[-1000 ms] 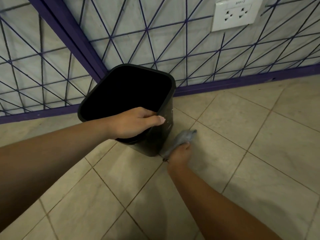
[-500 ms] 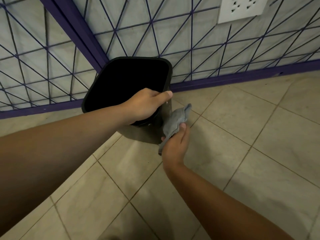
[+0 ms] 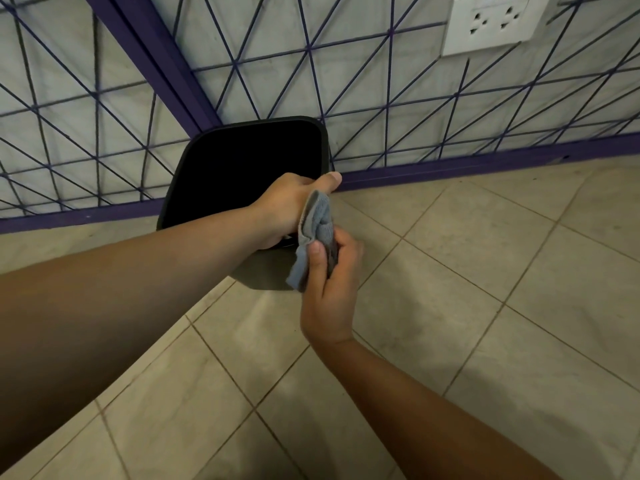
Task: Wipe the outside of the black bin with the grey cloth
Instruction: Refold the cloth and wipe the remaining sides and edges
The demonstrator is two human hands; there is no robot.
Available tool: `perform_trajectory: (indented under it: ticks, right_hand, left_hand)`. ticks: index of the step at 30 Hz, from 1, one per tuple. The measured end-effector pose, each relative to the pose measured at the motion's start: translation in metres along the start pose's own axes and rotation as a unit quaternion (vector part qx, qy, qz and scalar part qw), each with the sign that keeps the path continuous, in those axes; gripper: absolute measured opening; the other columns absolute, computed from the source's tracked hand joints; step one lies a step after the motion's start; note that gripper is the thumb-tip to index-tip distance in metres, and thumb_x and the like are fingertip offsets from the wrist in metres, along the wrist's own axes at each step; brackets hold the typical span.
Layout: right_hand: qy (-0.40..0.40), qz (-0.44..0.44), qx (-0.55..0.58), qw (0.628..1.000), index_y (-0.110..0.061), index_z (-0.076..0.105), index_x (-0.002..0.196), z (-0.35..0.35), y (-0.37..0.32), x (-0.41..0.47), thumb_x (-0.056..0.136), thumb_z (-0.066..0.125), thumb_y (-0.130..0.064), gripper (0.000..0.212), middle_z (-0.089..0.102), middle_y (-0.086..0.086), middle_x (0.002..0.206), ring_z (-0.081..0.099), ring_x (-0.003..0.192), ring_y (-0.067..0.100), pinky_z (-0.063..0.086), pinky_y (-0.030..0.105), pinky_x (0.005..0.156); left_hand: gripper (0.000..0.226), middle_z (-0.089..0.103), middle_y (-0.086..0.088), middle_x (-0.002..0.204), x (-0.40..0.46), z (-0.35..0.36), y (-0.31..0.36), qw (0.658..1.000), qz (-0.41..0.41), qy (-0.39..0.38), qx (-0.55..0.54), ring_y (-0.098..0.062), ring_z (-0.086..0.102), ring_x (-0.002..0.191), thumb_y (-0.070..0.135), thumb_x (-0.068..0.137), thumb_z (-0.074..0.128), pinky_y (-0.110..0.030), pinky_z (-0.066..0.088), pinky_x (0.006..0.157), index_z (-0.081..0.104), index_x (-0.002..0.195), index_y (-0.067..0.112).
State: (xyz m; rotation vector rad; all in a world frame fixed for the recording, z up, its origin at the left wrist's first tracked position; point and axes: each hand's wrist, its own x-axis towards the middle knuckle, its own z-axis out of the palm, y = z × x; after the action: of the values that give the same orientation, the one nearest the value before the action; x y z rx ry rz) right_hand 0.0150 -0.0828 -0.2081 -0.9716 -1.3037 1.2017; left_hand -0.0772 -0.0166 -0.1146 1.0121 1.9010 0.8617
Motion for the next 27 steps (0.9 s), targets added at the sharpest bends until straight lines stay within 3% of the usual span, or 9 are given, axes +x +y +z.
perform_trajectory:
  ticks: [5, 8, 10, 14, 17, 19, 22, 25, 27]
  right_hand:
    - [0.073, -0.003, 0.012, 0.997, -0.026, 0.050, 0.121, -0.009, 0.003, 0.013, 0.102, 0.042, -0.040, 0.025, 0.057, 0.005, 0.111, 0.059, 0.099, 0.022, 0.055, 0.037, 0.088]
    - [0.002, -0.031, 0.009, 0.999, -0.040, 0.044, 0.119, -0.004, -0.001, 0.007, 0.103, 0.044, -0.038, 0.017, 0.051, -0.006, 0.110, 0.058, 0.098, 0.016, 0.053, 0.025, 0.086]
    - [0.019, 0.006, 0.006, 1.000, -0.030, 0.047, 0.122, -0.002, 0.008, 0.008, 0.104, 0.043, -0.036, 0.019, 0.054, 0.002, 0.113, 0.058, 0.099, 0.013, 0.051, 0.019, 0.086]
    - [0.106, 0.056, -0.003, 0.993, -0.004, 0.052, 0.129, -0.014, 0.016, 0.026, 0.101, 0.041, -0.042, 0.049, 0.058, 0.018, 0.118, 0.061, 0.105, 0.025, 0.055, 0.034, 0.091]
    - [0.109, 0.040, -0.004, 0.993, -0.011, 0.049, 0.129, -0.019, 0.016, 0.033, 0.100, 0.039, -0.045, 0.046, 0.058, 0.016, 0.122, 0.061, 0.108, 0.028, 0.055, 0.039, 0.094]
    - [0.100, 0.034, -0.006, 0.994, -0.017, 0.049, 0.129, -0.023, 0.019, 0.033, 0.103, 0.041, -0.039, 0.035, 0.058, 0.008, 0.121, 0.061, 0.109, 0.020, 0.055, 0.034, 0.093]
    - [0.071, -0.020, -0.016, 0.997, -0.030, 0.050, 0.127, -0.031, 0.023, 0.028, 0.106, 0.044, -0.025, 0.022, 0.054, -0.009, 0.117, 0.056, 0.108, -0.006, 0.048, 0.013, 0.094]
    - [0.058, -0.027, -0.034, 0.997, -0.035, 0.051, 0.126, -0.034, 0.025, 0.032, 0.109, 0.047, -0.014, 0.028, 0.052, -0.008, 0.119, 0.052, 0.111, -0.017, 0.042, 0.005, 0.097]
    - [0.092, 0.023, -0.023, 0.995, -0.041, 0.046, 0.121, -0.034, 0.025, 0.041, 0.109, 0.046, -0.007, 0.036, 0.051, -0.017, 0.115, 0.051, 0.107, -0.023, 0.040, 0.000, 0.092]
  left_hand:
    - [0.058, 0.061, -0.014, 0.075, 0.003, 0.002, -0.002, 1.000, -0.015, 0.019, 0.009, -0.020, 0.058, 0.066, 0.046, 0.097, 0.056, -0.030, 0.045, 0.066, 0.070, 0.094, -0.010]
    - [0.031, 0.048, -0.005, 0.053, -0.001, 0.002, 0.004, 0.996, -0.048, -0.015, -0.075, -0.011, 0.049, 0.045, 0.032, 0.103, 0.050, -0.018, 0.043, 0.051, 0.064, 0.088, 0.009]
    - [0.044, 0.053, -0.012, 0.061, 0.000, 0.002, 0.001, 1.000, -0.022, 0.004, -0.013, -0.019, 0.053, 0.055, 0.040, 0.099, 0.054, -0.025, 0.043, 0.062, 0.064, 0.074, 0.005]
    - [0.062, 0.063, -0.012, 0.086, -0.003, 0.004, -0.003, 0.998, -0.002, 0.029, 0.058, -0.027, 0.059, 0.077, 0.052, 0.095, 0.054, -0.036, 0.042, 0.072, 0.068, 0.105, -0.008]
    - [0.060, 0.067, -0.018, 0.092, -0.005, 0.005, -0.002, 0.997, -0.002, 0.028, 0.078, -0.035, 0.066, 0.090, 0.052, 0.096, 0.053, -0.034, 0.046, 0.075, 0.069, 0.109, -0.005]
    - [0.062, 0.067, -0.019, 0.096, -0.006, 0.005, -0.002, 0.996, 0.002, 0.031, 0.089, -0.040, 0.064, 0.102, 0.053, 0.096, 0.052, -0.033, 0.046, 0.075, 0.068, 0.111, -0.005]
    - [0.062, 0.065, -0.021, 0.086, -0.008, 0.002, 0.000, 0.993, 0.010, 0.024, 0.111, -0.043, 0.064, 0.083, 0.051, 0.097, 0.050, -0.041, 0.047, 0.071, 0.068, 0.100, -0.009]
    - [0.052, 0.054, -0.011, 0.063, -0.010, 0.002, 0.002, 0.979, 0.041, 0.038, 0.195, -0.024, 0.054, 0.061, 0.041, 0.102, 0.045, -0.034, 0.040, 0.061, 0.060, 0.072, 0.001]
    - [0.048, 0.052, -0.004, 0.062, -0.012, 0.004, 0.003, 0.961, 0.044, 0.058, 0.266, -0.020, 0.055, 0.062, 0.037, 0.104, 0.040, -0.033, 0.040, 0.060, 0.059, 0.073, 0.007]
